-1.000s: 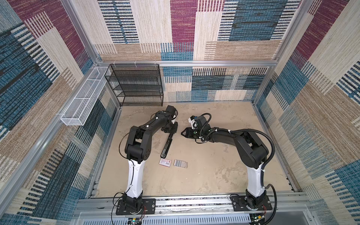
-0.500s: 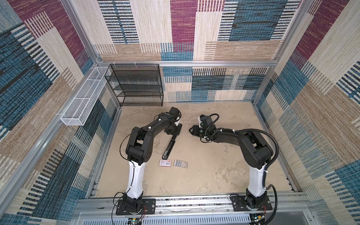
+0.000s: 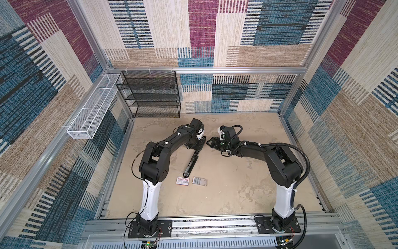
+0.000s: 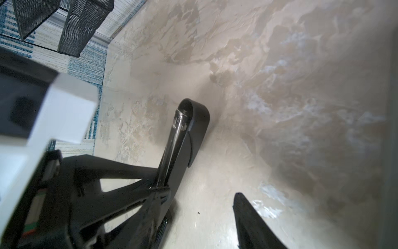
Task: Load the staples into the stapler
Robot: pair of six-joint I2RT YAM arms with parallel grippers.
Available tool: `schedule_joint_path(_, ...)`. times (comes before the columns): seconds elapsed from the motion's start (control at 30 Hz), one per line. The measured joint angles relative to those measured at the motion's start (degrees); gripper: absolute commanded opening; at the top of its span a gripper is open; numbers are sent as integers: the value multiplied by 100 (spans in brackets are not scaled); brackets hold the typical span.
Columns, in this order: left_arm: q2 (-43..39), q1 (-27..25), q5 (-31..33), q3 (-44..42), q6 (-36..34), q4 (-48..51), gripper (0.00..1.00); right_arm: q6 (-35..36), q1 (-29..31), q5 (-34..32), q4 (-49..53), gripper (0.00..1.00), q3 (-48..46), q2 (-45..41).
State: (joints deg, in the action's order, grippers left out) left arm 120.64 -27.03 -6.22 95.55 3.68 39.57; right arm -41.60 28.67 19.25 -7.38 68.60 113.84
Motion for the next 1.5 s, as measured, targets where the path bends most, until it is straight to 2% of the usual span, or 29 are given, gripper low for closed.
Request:
schedule_joint_path(0.37,-186,-2,-61,-334,-39,-205,25,-931,-122,608,-1027,62,278,734)
schedule_joint_path(0.6,-236,-2,-177,-389,-37,-249,25,-1322,-127,796,-1338,62,634,1250)
schedule_joint_path(1.0,-138,-11,-420,-424,-39,-282,27,-1818,-214,1117,-2352,52,553,1615)
schedule_joint_path(1.3,-61,-48,-463,-428,-42,-374,36,-2026,-286,1167,-2708,38,485,1738)
schedule_joint_path(1.5,-37,-59,-461,-428,-39,-380,46,-2026,-289,1180,-2846,36,437,1742)
